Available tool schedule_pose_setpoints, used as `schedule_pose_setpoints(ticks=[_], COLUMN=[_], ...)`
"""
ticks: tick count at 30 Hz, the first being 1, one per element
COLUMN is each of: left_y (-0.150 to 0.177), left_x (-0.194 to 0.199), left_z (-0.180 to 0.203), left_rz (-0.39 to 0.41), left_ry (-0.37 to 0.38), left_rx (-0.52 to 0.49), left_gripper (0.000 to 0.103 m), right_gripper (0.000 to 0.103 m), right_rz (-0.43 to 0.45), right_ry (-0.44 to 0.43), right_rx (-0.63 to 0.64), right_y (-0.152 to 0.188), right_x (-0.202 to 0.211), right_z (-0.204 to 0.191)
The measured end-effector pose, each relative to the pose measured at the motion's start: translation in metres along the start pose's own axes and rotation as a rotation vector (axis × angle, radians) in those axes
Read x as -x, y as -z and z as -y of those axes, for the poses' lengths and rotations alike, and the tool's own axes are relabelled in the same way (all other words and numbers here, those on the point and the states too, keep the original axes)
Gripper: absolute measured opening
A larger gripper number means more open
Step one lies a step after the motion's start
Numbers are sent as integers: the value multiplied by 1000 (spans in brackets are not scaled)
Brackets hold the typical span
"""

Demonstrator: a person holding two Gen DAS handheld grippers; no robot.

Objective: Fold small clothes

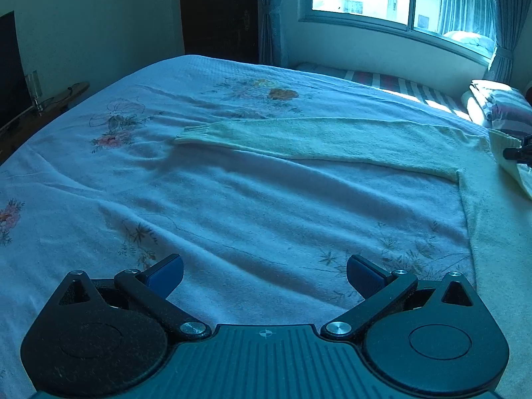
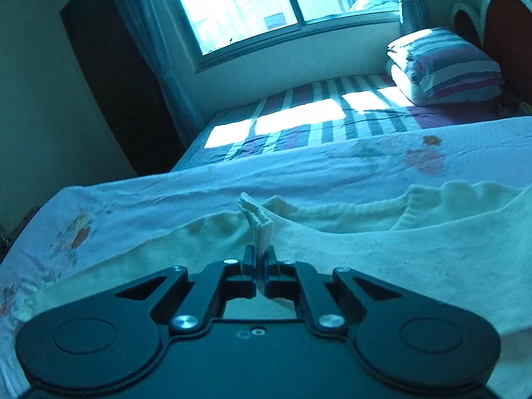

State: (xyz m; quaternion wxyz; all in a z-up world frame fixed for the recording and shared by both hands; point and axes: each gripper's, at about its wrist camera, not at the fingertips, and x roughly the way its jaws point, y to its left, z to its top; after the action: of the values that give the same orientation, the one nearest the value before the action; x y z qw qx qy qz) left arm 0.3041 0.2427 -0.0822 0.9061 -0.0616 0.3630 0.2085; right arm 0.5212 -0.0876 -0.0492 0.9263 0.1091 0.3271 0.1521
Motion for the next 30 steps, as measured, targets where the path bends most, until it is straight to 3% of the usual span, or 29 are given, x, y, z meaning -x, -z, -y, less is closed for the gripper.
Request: schedule_pose_setpoints(ticks=[4,16,17,19,20,22,24,26,28,30], left_y=[3,-4,-6,-11,-14,-24,-36,-50,-63,-76], left_x=[-3,-4,-4,-2,-2,-10,-23,-39,-53,-66], left_z=[-12,-3,-2,2,7,22,42,72,103,136], left_rz=[-7,2,8,31,42,35,7,-8,1,10], left_ry=[13,65,83,119,135,154,239,303,415,468], left_rx=[13,7,19,48,52,42,34,12,-3,-27], left_gripper=[103,103,103,103,103,103,103,103,103,103], right_gripper=[5,6,12,32,34,25,25,24,24,25], right_rz=[-42,-70,-84,-134,-127,-116,-59,-18,22,52], right_ry=[9,-6,-18,-104,-124,-161,-154,-114,-60,0], right_rx=[66,71,71,85,115,109,75,27,-21,-59], right_y=[26,42,43,48,49,47,44,42,42,42], right_x=[-18,-36,-40,-47,-44,-32,-9,16,42,64], right_z=[-36,-57,-58,-61,-65,-65,-53,-30,0,29])
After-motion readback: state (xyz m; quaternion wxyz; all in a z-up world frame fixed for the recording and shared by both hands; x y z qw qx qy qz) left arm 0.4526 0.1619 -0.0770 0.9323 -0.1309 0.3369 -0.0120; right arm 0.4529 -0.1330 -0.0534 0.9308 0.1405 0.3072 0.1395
